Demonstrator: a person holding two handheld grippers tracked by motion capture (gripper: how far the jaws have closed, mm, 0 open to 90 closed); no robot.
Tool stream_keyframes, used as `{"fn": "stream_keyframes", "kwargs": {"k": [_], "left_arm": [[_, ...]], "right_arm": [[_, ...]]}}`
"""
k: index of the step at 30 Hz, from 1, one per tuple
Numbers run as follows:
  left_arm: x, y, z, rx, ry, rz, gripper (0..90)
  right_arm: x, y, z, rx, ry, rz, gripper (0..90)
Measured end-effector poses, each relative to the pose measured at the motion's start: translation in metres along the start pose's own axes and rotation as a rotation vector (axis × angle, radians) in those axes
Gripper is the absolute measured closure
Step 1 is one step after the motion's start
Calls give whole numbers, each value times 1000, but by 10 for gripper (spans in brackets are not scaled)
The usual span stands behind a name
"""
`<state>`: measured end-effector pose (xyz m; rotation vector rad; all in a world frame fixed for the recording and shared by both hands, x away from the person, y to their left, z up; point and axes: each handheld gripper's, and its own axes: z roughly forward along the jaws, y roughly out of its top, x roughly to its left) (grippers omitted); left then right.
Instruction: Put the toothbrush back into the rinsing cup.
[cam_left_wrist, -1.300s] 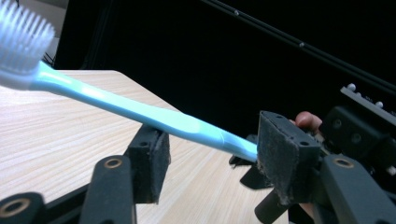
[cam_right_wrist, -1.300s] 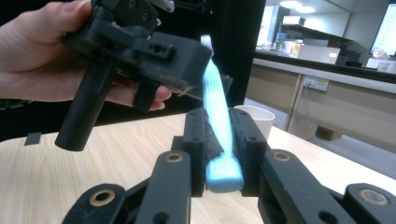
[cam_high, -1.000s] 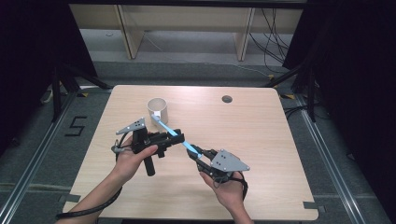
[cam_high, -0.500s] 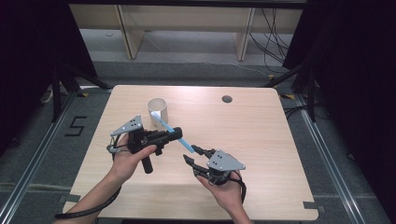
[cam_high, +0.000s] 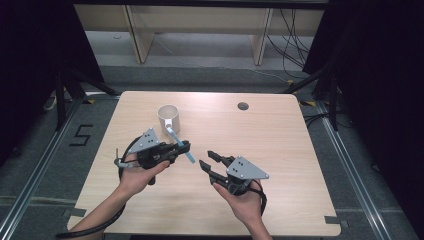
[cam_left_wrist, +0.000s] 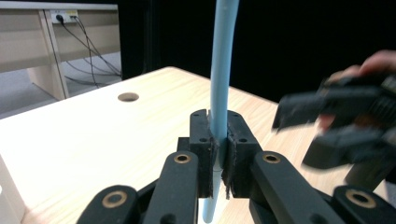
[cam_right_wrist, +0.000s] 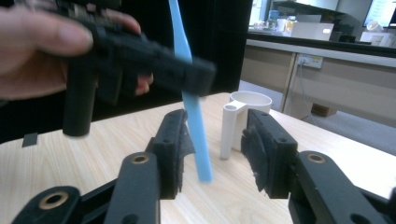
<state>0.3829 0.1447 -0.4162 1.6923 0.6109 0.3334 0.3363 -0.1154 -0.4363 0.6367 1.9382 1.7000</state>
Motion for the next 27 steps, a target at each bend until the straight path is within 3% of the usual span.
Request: {"fn": "stream_keyframes", "kwargs": {"k": [2,9,10,11,12,13,16,22,26,27], "left_arm": [[-2,-3,3,15,5,13,832],[-9,-10,11,26,11,55,832],[-9,-10,11,26,11,55,832],[-10,-11,12,30,18,66,832],[-10,-11,12,30,18,66,832],[-11,-12,13,30,24,72,832],[-11,-12,13,26,28,76,832],[0,-9,6,7,81,77,832],[6,-7,2,3,102,72,832],[9,-6,-1,-2,111,67,832]], "right_arm": [[2,6,0,2,-11,7,618],[5,20,8,-1,22,39,650],[3,22,10,-14,9,7,650],[5,23,11,-5,21,28,650],[4,24,12,-8,13,6,650],[6,24,14,-5,31,29,650],[6,27,16,-15,36,20,650],[2,24,12,-3,-1,1,649],[0,20,10,8,-7,26,647],[-2,19,9,10,-10,2,646]]}}
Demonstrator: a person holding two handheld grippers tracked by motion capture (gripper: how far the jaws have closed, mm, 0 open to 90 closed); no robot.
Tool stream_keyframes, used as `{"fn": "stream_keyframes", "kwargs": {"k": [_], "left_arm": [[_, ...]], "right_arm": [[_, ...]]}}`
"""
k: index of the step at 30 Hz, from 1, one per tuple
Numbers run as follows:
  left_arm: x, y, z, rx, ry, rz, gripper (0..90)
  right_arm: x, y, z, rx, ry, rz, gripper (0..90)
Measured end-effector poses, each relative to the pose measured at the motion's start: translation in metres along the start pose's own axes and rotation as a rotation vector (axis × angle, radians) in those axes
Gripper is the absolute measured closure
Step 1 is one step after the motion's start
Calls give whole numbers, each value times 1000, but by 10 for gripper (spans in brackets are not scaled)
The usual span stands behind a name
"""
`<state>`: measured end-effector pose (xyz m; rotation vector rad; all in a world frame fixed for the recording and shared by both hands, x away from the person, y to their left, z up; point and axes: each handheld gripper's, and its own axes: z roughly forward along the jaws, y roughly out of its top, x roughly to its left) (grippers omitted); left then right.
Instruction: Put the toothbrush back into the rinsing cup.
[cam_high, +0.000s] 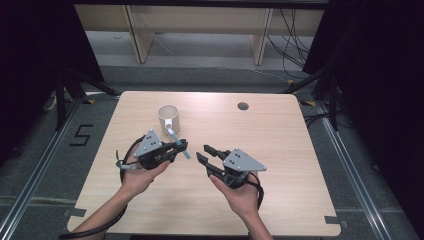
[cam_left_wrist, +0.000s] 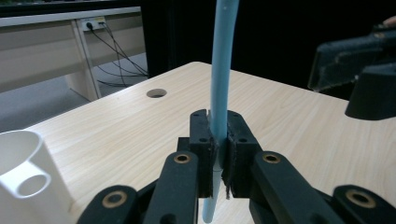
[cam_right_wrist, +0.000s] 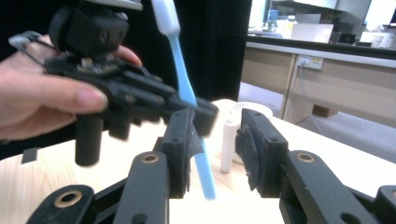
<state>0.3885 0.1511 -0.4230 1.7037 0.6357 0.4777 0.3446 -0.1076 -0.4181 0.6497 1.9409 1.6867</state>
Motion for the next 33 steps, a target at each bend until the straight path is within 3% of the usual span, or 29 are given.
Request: {"fn": "stream_keyframes", "kwargs": {"k": [3,8,9,10,11,17,18,20,22,24,33], "left_arm": [[8,1,-6,0,30,-10,832],[18,4,-13,2,61,0,832],[19,6,-14,4,68,4,832],[21,7,-15,4,72,5,832],[22,9,-16,5,74,12,832],[28,18,-22,-18,90,17,832],[29,20,-23,-23,98,20,832],[33,23,-26,-38,110,39,832],[35,24,-27,-38,114,48,832],[36,25,-29,-41,123,46,832],[49,23,-30,-36,162,42,832]], "right_arm": [[-3,-9,-2,27,-3,54,638],[-15,-25,-10,61,-43,68,624],[-18,-29,-13,67,-71,71,621],[-22,-33,-14,54,-76,40,618],[-23,-35,-18,84,-85,47,614],[-30,-50,-28,115,-131,55,597],[-30,-55,-31,127,-143,79,592],[-33,-59,-34,147,-155,61,591],[-33,-63,-34,138,-156,71,589],[-33,-67,-37,164,-179,85,587],[-36,-75,-42,169,-210,53,574]]}}
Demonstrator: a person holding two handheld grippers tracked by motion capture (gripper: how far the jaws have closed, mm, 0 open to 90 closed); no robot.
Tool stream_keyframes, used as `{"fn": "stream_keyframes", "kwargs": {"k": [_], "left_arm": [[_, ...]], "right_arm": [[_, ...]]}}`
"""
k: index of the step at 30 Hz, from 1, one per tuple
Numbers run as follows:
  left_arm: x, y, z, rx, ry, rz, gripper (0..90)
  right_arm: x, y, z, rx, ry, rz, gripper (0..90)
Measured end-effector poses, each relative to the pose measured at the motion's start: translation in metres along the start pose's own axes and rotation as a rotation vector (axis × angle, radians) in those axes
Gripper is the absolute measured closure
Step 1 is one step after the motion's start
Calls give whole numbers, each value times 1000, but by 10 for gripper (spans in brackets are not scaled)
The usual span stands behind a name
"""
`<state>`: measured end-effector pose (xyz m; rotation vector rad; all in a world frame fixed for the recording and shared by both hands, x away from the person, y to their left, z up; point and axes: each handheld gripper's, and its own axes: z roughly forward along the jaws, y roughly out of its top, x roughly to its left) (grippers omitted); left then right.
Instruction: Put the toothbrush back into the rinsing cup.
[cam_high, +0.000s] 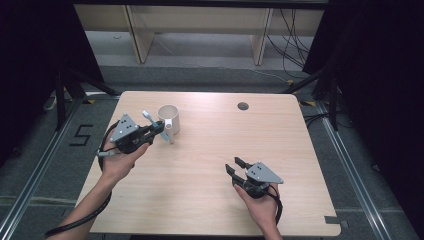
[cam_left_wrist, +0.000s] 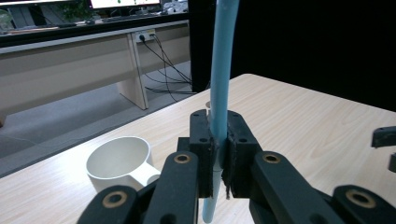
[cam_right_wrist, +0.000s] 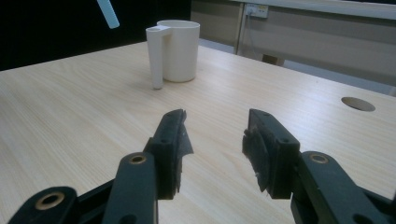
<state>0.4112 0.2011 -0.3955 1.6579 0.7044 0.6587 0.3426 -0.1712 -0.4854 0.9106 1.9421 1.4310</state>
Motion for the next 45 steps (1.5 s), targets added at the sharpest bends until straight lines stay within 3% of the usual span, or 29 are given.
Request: {"fn": "stream_keyframes", "kwargs": {"k": [1,2,4,7,8,10,11,12,13,20,23,25,29,32,35,38,40,45], "left_arm": [[2,0,0,-1,5,-1,832],[3,1,0,-1,8,2,832],[4,1,1,-8,8,-1,832],[8,3,4,-8,21,2,832],[9,3,6,-11,22,2,832],[9,3,8,-8,28,1,832],[10,3,9,-6,30,4,832],[10,3,10,-6,32,6,832],[11,4,11,-10,31,5,832],[14,6,18,-1,42,11,832],[16,9,22,4,47,16,832],[17,11,23,3,50,17,832],[19,14,28,5,54,16,832],[21,15,31,7,58,18,832],[23,15,34,7,64,16,832],[25,14,36,9,69,12,832],[26,13,37,13,73,12,832],[28,11,41,22,79,12,832]], "right_arm": [[1,-1,0,12,12,16,574],[-1,-2,0,-6,-9,1,573],[-2,-2,0,-5,-6,-10,572],[-1,-4,0,11,6,26,570],[-3,-4,0,9,0,2,570],[-2,-4,0,11,4,11,569],[1,-5,0,19,2,39,569],[0,-6,1,10,1,39,569],[-2,-6,2,0,0,4,569],[-2,-6,1,0,1,10,569],[-3,-6,1,-6,-11,-9,568],[-2,-6,1,1,-6,16,568],[-2,-6,1,-3,-6,6,567],[0,-6,1,3,17,45,566],[-3,-5,1,0,20,23,565],[-2,-5,1,3,22,36,565],[-3,-5,1,-7,13,6,564],[-2,-5,1,0,19,23,564]]}}
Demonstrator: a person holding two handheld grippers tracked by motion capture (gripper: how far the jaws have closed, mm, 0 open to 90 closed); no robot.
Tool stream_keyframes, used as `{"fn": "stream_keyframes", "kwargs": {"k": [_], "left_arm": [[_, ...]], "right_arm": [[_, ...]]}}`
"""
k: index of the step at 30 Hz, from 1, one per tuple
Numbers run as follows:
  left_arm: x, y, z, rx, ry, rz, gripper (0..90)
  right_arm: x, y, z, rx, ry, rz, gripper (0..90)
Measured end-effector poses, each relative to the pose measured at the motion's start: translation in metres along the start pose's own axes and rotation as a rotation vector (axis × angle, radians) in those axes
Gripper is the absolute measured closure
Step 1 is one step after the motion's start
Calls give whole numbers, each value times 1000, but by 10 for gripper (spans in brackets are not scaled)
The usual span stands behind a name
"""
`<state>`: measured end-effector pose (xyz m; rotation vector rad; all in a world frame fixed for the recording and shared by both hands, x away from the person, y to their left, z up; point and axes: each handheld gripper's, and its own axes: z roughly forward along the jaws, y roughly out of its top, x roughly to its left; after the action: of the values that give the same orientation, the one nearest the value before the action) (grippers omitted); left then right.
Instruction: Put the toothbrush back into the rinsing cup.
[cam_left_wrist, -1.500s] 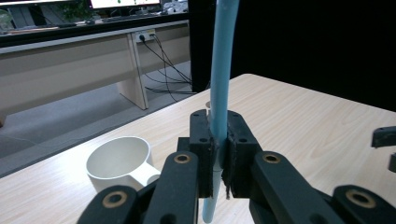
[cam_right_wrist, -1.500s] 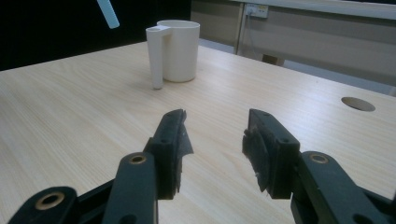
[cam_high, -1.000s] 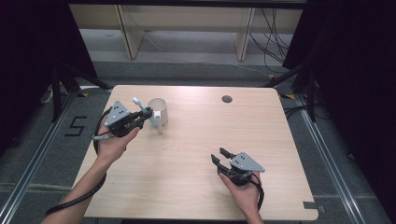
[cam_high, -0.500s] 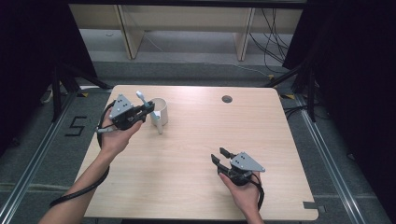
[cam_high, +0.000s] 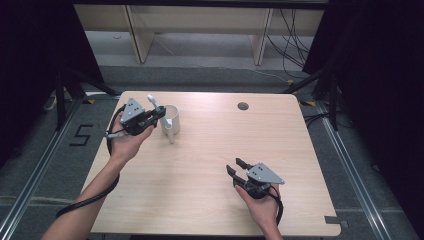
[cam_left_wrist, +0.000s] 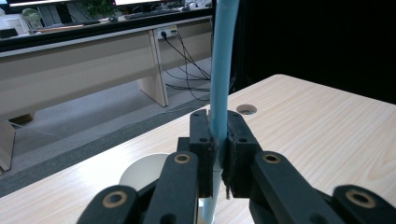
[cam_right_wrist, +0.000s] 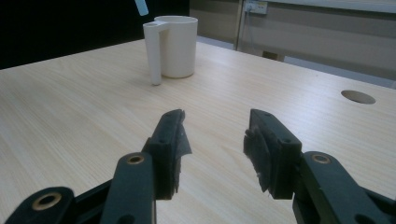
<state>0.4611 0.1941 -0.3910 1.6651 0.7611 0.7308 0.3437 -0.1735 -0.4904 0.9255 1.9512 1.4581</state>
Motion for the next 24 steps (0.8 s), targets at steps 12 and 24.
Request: {"fn": "stream_keyframes", "kwargs": {"k": [12,24], "left_arm": [[1,-4,8,11,7,7,832],[1,-14,13,4,15,-1,832]], "right_arm": [[0,0,0,-6,-13,-2,564],[-1,1,-1,-10,-21,-28,563]]}}
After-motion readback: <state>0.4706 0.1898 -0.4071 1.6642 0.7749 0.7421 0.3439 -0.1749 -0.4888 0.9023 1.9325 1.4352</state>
